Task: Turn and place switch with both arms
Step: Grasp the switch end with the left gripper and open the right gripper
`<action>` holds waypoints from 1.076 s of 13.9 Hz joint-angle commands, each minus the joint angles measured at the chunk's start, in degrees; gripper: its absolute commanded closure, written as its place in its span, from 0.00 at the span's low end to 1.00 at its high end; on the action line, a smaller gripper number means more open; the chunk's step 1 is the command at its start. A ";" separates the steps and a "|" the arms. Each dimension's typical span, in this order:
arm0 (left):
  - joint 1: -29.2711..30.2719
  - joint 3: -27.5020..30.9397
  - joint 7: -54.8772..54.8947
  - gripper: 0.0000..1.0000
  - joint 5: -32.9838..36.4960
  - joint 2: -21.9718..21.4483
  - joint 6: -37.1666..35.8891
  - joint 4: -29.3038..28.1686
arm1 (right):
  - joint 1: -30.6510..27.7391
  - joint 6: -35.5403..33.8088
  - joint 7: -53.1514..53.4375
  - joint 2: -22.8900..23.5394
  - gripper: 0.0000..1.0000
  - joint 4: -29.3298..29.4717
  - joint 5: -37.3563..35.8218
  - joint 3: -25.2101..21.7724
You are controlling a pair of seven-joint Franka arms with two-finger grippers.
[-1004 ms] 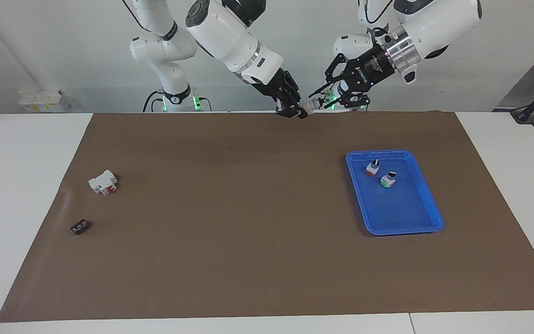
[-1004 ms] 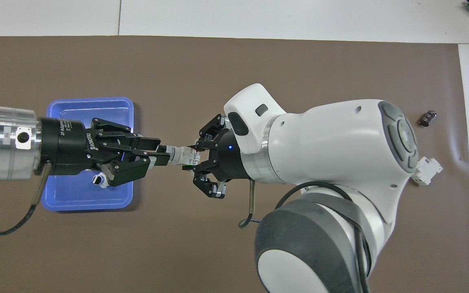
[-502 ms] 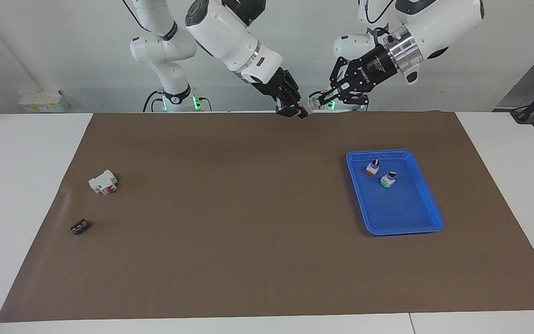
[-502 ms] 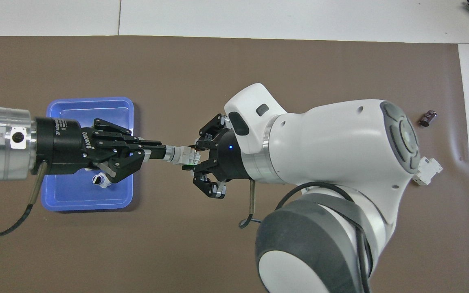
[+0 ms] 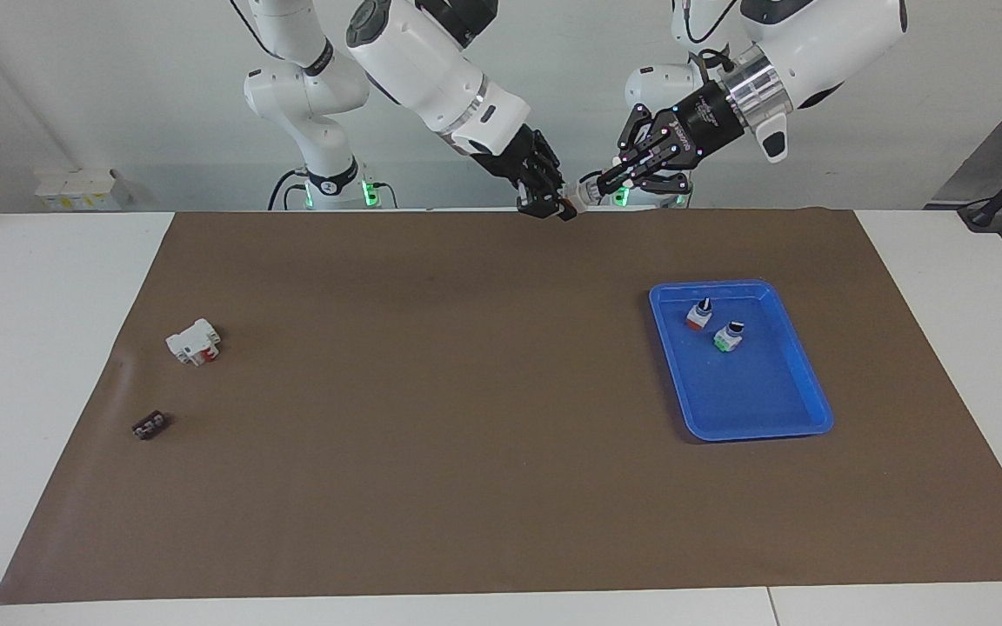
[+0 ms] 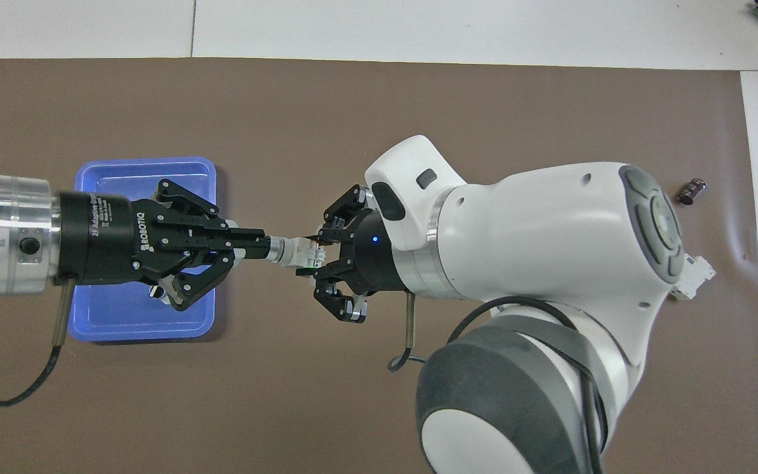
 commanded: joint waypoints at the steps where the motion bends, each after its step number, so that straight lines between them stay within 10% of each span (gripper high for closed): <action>1: -1.54 -2.29 16.46 1.00 -0.50 -2.34 -0.26 -1.29 | -0.04 1.40 0.94 -0.39 1.00 -0.65 1.18 0.49; 15: 0.48 -1.33 87.35 1.00 -0.50 -3.13 -5.44 -1.99 | -0.04 1.49 1.82 -0.39 1.00 -0.65 1.18 0.49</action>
